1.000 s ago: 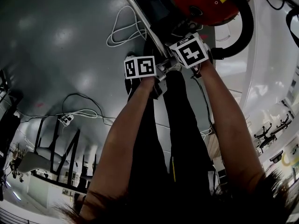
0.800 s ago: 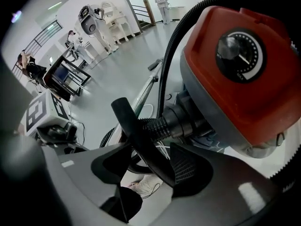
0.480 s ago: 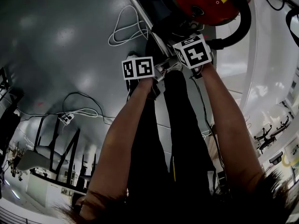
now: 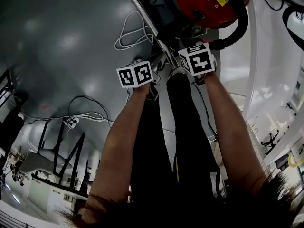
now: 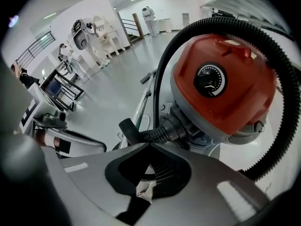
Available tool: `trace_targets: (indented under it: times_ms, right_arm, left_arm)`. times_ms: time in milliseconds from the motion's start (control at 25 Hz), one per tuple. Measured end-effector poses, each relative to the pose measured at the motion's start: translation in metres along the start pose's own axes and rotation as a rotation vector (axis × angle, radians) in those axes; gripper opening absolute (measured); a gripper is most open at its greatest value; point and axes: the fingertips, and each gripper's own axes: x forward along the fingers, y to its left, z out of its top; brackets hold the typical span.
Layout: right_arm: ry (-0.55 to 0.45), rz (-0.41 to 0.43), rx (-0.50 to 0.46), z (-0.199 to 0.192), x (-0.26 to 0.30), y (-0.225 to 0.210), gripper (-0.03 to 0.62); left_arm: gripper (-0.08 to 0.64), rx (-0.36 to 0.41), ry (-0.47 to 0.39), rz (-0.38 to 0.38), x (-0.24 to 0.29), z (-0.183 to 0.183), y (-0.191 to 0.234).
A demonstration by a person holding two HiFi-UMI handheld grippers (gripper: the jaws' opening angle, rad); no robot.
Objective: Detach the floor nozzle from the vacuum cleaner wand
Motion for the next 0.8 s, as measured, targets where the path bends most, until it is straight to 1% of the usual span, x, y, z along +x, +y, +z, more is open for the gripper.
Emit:
trace_targets:
  times_ms: [80, 200, 320, 400, 480, 560, 680, 800]
  right_arm:
    - [-0.022, 0.016, 0.044, -0.003, -0.007, 0.004, -0.002]
    - [-0.064, 0.042, 0.148, -0.007, -0.024, 0.008, -0.003]
    - [-0.160, 0.048, 0.250, -0.004, -0.054, 0.011, -0.003]
    - [-0.208, 0.037, 0.294, -0.003, -0.074, 0.013, -0.003]
    - [-0.238, 0.023, 0.324, -0.003, -0.091, 0.016, -0.003]
    - [-0.268, 0.015, 0.341, -0.002, -0.103, 0.022, -0.002]
    - [-0.319, 0.006, 0.336, -0.001, -0.118, 0.030, -0.003]
    - [-0.395, -0.004, 0.324, 0.003, -0.133, 0.040, -0.003]
  left_arm:
    - [0.010, 0.074, -0.039, 0.025, -0.010, 0.013, -0.003]
    - [0.009, 0.139, -0.100, 0.063, -0.028, 0.027, -0.011]
    - [0.009, 0.201, -0.183, 0.076, -0.052, 0.041, -0.032]
    - [0.009, 0.253, -0.217, 0.087, -0.069, 0.046, -0.045]
    - [0.009, 0.309, -0.240, 0.107, -0.083, 0.051, -0.056]
    - [0.009, 0.380, -0.262, 0.147, -0.096, 0.055, -0.063]
    - [0.009, 0.511, -0.274, 0.215, -0.107, 0.058, -0.069]
    - [0.009, 0.607, -0.296, 0.232, -0.114, 0.056, -0.078]
